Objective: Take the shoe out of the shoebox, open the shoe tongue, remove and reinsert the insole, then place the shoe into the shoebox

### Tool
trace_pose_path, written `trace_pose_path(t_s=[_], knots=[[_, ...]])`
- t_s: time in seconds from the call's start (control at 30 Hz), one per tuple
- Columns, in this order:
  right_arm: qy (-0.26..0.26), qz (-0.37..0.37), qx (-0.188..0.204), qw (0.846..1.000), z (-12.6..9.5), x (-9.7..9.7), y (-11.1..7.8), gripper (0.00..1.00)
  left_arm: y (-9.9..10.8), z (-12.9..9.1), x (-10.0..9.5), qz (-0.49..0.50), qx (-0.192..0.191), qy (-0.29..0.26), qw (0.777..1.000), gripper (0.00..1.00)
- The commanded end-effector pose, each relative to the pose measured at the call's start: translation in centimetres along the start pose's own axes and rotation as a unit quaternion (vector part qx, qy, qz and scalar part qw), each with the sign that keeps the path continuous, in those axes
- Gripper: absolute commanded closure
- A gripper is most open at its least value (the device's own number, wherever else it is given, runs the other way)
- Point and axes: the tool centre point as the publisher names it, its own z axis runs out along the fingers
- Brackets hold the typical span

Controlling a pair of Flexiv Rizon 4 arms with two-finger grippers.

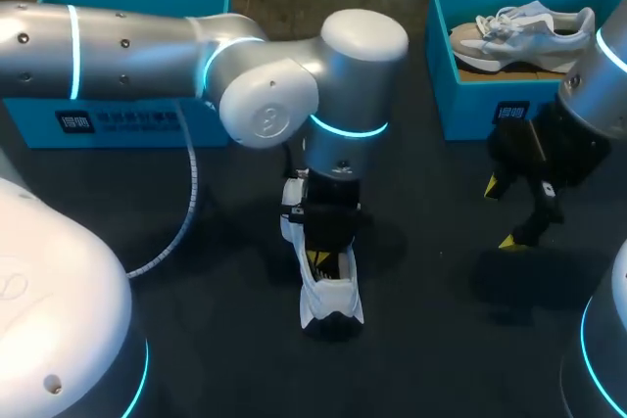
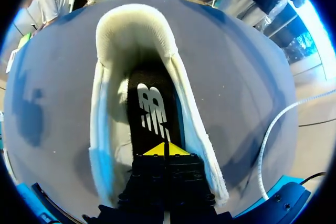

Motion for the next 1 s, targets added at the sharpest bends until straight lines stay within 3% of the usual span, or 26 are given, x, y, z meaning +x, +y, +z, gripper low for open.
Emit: trace_pose_path(t_s=[0.03,0.27,0.4,0.73,1.0], knots=[[0.0,0.0,0.0,1.0,0.1,0.0,0.0,0.0,-0.5,0.4,0.2,-0.003,-0.006,0.005,1.0,1.0],[0.0,0.0,0.0,1.0,0.1,0.0,0.0,0.0,-0.4,2.7,-0.2,-0.017,-0.027,-0.034,0.999,1.0],[0.0,0.0,0.0,1.0,0.1,0.0,0.0,0.0,0.3,3.3,-0.4,-0.032,-0.008,-0.069,0.997,1.0],[0.0,0.0,0.0,1.0,0.1,0.0,0.0,0.0,-0.2,-0.7,0.1,-0.029,-0.025,-0.073,0.997,1.0],[0.0,0.0,0.0,1.0,0.1,0.0,0.0,0.0,-0.5,-1.4,0.7,-0.046,-0.038,-0.053,0.997,1.0]])
